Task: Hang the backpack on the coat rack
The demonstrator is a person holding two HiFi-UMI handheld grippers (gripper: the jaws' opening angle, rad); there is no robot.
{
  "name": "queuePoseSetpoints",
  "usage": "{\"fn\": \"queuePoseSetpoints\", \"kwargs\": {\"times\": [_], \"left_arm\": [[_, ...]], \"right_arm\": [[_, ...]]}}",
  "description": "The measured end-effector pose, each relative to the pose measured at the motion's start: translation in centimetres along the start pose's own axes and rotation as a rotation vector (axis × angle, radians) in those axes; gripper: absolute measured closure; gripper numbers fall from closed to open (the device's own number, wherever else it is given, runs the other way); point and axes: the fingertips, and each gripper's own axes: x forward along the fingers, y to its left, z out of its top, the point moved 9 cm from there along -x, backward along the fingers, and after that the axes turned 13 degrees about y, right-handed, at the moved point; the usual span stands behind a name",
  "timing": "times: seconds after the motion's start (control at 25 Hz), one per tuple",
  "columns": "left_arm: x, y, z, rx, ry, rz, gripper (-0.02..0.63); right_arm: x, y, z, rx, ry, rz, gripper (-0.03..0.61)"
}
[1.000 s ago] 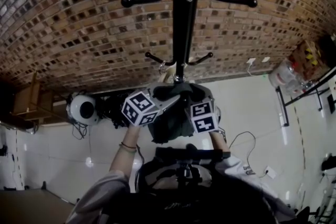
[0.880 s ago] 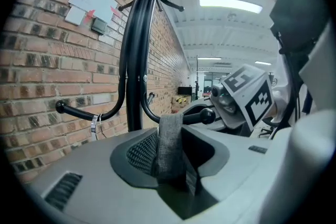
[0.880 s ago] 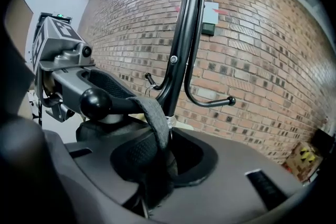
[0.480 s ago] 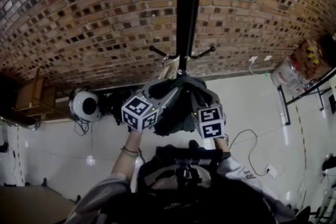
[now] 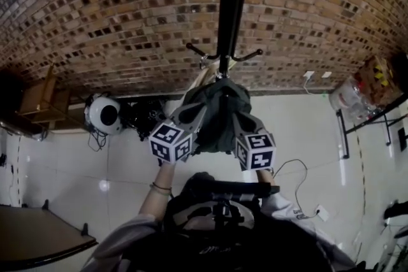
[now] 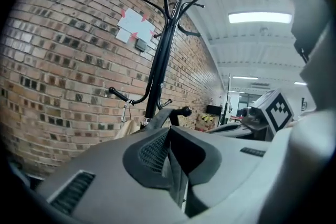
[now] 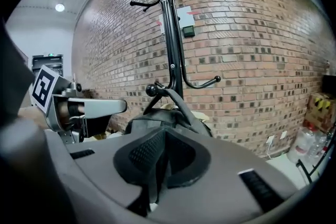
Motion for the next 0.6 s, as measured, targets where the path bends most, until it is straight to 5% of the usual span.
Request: {"fn": "queuePoseSetpoints", "kwargs": {"times": [0.6], "left_arm": [[-2.1,-10.6,-5.0,-0.168,-0.012,0.117,0.612]], "right_arm": [[-7.9,0.4,-5.7,-0.075,-0.008,0.172,0.568]]}}
